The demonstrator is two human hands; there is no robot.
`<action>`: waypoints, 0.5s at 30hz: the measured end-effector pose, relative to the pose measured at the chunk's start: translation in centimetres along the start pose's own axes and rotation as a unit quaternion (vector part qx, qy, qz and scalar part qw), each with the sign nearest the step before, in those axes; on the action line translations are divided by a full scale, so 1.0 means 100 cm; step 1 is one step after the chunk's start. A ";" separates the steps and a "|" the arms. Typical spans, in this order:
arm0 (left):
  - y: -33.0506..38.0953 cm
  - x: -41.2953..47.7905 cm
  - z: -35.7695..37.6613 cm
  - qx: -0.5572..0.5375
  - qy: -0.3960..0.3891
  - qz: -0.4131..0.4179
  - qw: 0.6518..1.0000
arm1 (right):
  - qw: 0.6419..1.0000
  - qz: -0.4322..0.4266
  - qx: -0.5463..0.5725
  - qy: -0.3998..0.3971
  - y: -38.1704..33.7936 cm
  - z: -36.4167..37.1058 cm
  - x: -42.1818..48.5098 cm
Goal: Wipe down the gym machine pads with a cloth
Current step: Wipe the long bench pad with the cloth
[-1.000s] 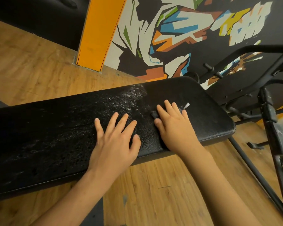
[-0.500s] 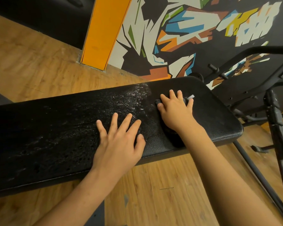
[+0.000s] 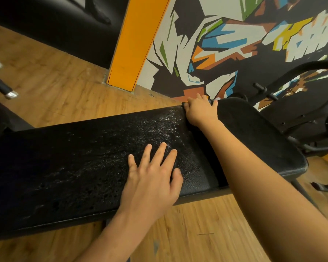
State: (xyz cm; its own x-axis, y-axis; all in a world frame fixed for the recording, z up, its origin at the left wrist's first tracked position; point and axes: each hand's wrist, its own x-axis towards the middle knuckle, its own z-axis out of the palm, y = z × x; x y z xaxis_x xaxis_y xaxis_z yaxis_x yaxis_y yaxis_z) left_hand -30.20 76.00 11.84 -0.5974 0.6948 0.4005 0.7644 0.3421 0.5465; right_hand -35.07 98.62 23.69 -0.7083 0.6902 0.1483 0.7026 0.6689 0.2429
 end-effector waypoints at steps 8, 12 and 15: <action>-0.002 0.001 0.000 0.001 0.001 0.013 1.000 | 0.998 -0.049 -0.010 0.044 0.019 0.009 -0.049; -0.002 0.003 0.002 -0.003 0.007 0.016 1.000 | 1.000 -0.011 0.001 0.023 0.003 0.006 -0.023; -0.002 0.003 0.001 -0.005 0.004 0.016 1.000 | 0.999 -0.012 0.021 0.023 -0.009 0.007 0.000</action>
State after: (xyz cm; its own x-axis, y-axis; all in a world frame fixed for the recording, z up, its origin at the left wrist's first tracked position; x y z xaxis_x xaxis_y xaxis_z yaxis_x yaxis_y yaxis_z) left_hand -30.52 76.22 11.77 -0.5740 0.7006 0.4238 0.7810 0.3128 0.5406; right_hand -35.60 98.22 22.75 -0.7265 0.6612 0.1868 0.6871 0.6965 0.2069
